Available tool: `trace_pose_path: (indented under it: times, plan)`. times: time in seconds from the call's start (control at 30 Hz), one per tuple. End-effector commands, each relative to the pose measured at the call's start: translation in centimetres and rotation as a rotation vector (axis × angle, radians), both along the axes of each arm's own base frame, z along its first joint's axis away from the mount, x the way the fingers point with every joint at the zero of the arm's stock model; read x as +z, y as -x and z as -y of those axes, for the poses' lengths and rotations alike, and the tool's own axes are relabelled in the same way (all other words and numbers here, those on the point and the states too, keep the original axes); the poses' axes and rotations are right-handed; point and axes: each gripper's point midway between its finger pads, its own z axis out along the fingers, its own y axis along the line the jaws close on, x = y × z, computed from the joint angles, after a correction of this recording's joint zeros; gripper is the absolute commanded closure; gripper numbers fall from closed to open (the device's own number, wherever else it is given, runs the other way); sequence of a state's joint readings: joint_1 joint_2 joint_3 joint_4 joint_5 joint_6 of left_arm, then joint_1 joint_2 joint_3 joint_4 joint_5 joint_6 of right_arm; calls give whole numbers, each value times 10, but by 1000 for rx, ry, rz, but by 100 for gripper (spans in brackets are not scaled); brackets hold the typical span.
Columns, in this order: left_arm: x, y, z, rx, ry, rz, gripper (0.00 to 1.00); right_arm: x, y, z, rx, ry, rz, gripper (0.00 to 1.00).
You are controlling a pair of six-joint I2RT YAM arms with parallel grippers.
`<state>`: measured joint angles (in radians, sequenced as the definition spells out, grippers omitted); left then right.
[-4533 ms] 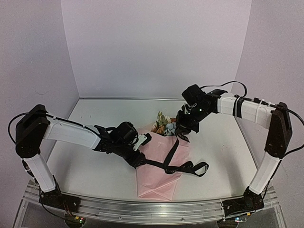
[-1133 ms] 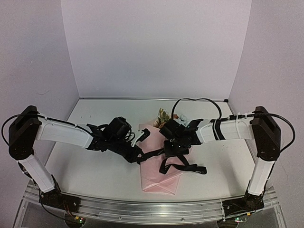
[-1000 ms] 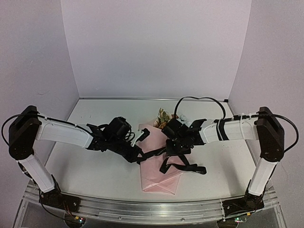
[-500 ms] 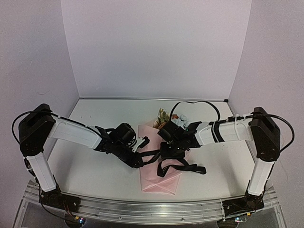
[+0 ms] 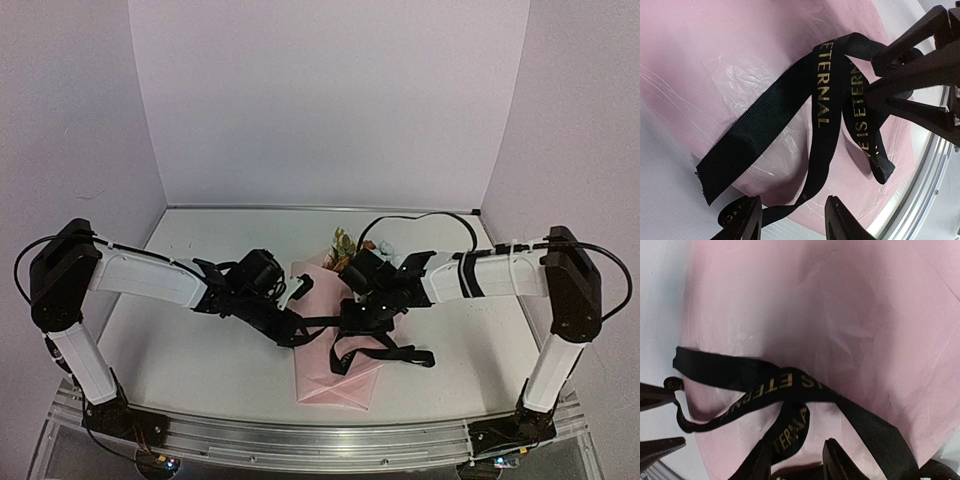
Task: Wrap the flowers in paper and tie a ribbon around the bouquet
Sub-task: Cross the ribbon over the folded bouquet.
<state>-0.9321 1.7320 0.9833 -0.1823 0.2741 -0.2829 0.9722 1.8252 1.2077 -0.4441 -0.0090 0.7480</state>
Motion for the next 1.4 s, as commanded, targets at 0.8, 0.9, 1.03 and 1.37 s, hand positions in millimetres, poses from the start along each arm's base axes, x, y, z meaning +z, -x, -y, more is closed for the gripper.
trace_pose_path:
  times: [0.8, 0.9, 1.03, 1.37]
  plan:
    - [10, -45, -1, -24, -28, 40, 38, 56, 32, 91, 31, 11, 21, 38]
    - [4, -45, 0, -22, -31, 22, 37, 51, 34, 102, 14, 15, 9, 36]
    - [-1, -45, -1, -14, -39, 17, 37, 44, 38, 113, -8, 23, -5, 34]
    - [-10, -43, 1, -20, -37, -11, 56, 39, 39, 128, -46, 25, -14, 34]
